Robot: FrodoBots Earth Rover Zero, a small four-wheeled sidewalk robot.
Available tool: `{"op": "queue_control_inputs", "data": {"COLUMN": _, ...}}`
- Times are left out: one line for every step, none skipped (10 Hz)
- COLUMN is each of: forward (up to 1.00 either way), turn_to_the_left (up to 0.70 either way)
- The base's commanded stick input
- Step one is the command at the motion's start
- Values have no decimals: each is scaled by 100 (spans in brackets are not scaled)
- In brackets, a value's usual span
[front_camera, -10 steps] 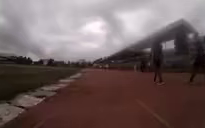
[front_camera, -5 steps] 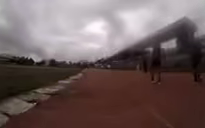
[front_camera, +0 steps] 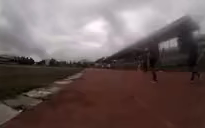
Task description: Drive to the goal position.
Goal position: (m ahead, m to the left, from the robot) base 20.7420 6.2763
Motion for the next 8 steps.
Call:
{"op": "queue_control_inputs", "data": {"forward": 70, "turn_to_the_left": 0}}
{"op": "queue_control_inputs", "data": {"forward": 70, "turn_to_the_left": 0}}
{"op": "queue_control_inputs", "data": {"forward": 70, "turn_to_the_left": 3}}
{"op": "queue_control_inputs", "data": {"forward": 70, "turn_to_the_left": -33}}
{"op": "queue_control_inputs", "data": {"forward": 70, "turn_to_the_left": -35}}
{"op": "queue_control_inputs", "data": {"forward": 70, "turn_to_the_left": -35}}
{"op": "queue_control_inputs", "data": {"forward": 70, "turn_to_the_left": -35}}
{"op": "queue_control_inputs", "data": {"forward": 70, "turn_to_the_left": 5}}
